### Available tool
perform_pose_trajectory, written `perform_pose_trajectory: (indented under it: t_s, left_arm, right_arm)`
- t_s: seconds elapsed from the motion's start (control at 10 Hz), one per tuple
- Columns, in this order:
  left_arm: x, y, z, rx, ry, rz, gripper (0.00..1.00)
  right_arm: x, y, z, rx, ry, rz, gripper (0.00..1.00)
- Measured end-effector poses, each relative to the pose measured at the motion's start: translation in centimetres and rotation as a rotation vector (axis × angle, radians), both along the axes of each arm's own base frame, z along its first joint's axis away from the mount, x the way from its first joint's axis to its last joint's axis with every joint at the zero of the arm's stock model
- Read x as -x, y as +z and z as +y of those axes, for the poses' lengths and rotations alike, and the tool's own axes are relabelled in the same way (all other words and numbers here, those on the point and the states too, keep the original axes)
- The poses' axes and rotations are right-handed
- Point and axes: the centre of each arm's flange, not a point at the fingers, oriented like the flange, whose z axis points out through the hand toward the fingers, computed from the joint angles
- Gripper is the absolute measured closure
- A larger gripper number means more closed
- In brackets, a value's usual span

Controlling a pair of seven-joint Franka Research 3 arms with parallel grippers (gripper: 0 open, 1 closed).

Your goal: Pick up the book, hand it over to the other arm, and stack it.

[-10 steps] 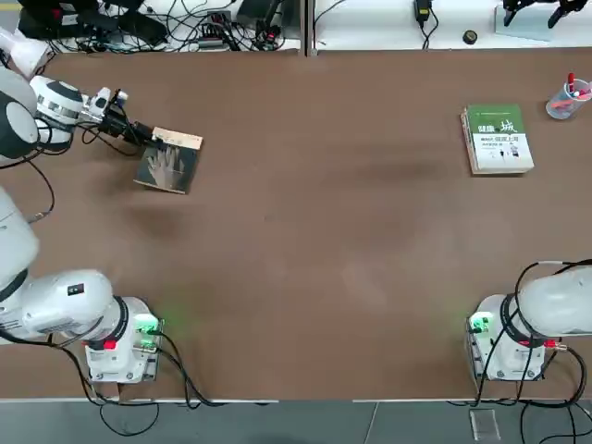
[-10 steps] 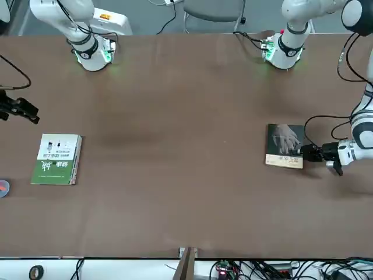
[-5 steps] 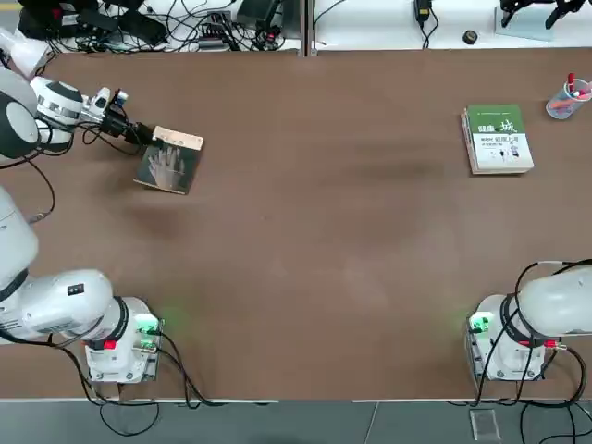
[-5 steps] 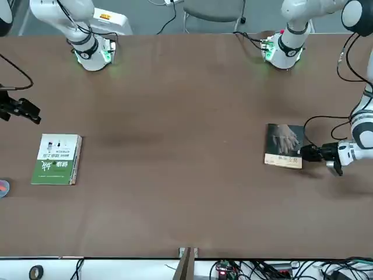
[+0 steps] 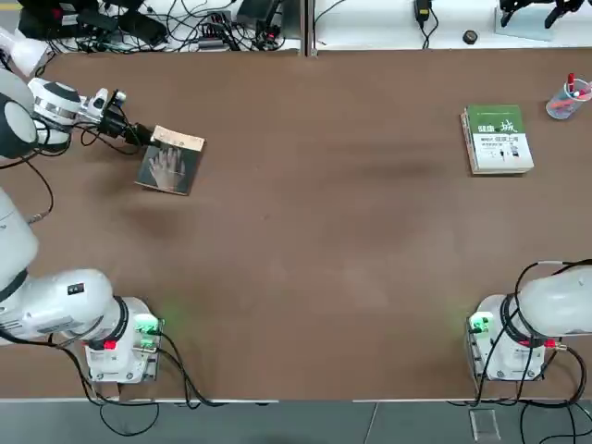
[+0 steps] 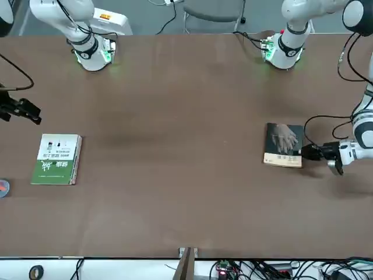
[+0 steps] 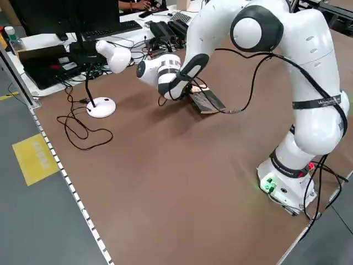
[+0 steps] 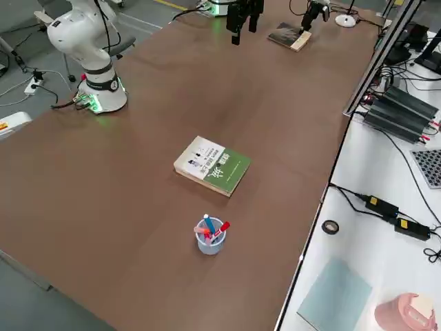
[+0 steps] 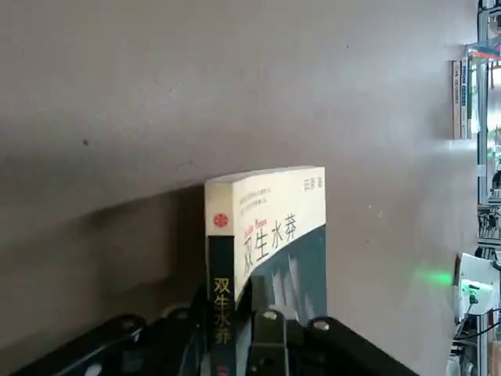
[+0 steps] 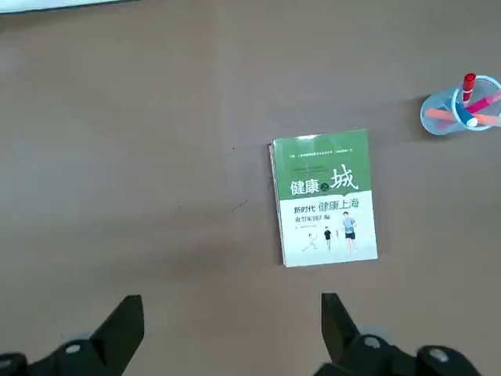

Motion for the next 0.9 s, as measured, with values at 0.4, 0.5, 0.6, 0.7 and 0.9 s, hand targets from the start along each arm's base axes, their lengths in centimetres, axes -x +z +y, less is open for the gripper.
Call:
perform_pose_trajectory:
  t_s: [0.4,0.5,0.6,0.7,0.9]
  left_arm:
    - [0.0,0.1,0.0,0.003,-0.002,0.0,1.0]
    - [-0.1,0.1,-0.1,0.006,-0.004,0.001,0.99]
    - [-0.1,0.2,-0.2,0.013,-0.008,0.003,0.99]
    - [-0.2,0.5,-0.3,0.025,-0.017,0.005,0.99]
    - [-0.7,1.4,-0.6,0.056,-0.038,0.006,0.99]
  right_arm:
    - [0.0,-0.1,0.1,0.011,0.004,0.0,0.0]
    - [0.0,-0.1,0.1,0.015,0.004,0.0,0.0]
    - [-0.1,-0.1,0.1,0.017,0.005,0.0,0.0]
    - [-0.1,-0.1,0.1,0.018,0.005,0.0,0.0]
    - [-0.1,-0.1,0.1,0.019,0.004,0.0,0.0]
